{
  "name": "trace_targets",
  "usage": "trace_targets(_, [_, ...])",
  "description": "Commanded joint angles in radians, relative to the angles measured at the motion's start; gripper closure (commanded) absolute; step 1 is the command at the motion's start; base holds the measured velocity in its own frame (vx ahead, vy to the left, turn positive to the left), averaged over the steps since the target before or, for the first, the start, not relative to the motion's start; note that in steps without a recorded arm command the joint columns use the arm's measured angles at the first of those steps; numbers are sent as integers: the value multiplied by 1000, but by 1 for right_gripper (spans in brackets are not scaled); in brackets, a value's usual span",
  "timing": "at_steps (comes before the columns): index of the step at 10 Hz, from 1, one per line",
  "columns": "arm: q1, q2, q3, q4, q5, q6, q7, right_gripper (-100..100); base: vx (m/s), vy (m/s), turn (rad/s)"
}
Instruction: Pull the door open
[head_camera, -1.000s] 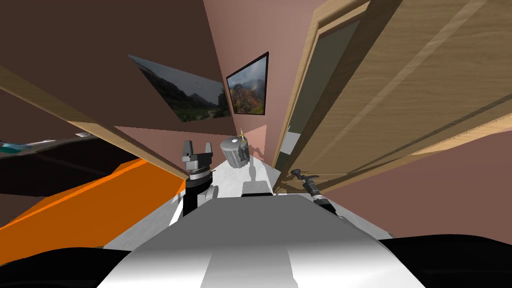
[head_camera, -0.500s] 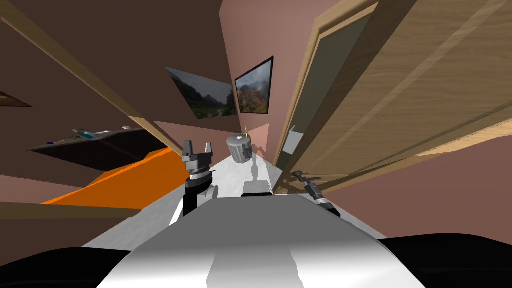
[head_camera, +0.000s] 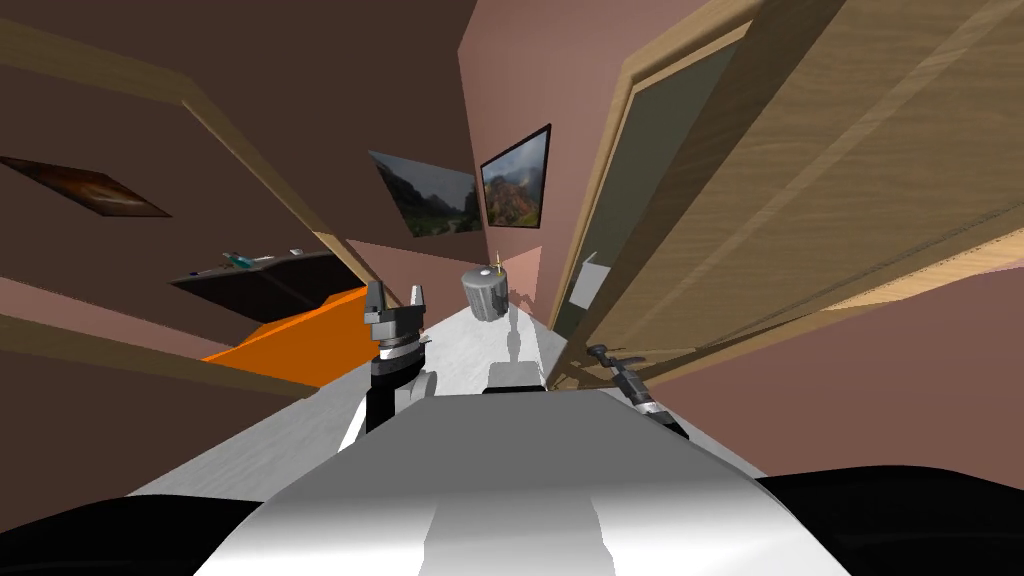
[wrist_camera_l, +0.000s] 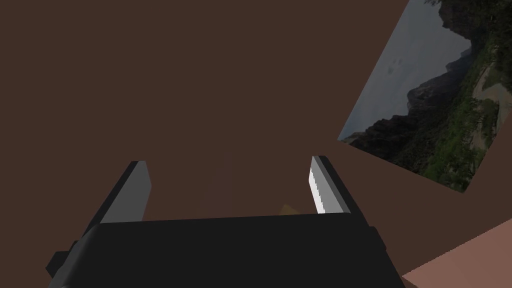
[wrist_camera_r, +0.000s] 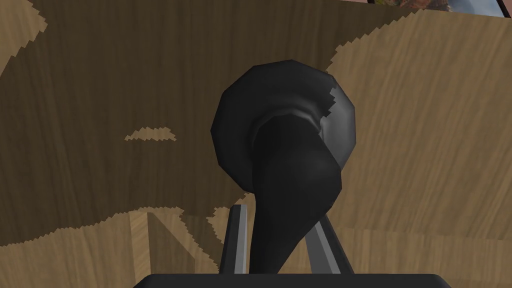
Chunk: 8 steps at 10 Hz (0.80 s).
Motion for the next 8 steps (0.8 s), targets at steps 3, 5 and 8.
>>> trace_targets(3, [-3, -9, 8, 20, 0, -29, -6, 100, -216, -59, 162])
trace_targets(5, [-5, -15, 12, 32, -1, -45, -10, 100, -202, -65, 158])
trace_targets(8, [-6, -22, 18, 48, -1, -66, -15, 100, -220, -76, 146])
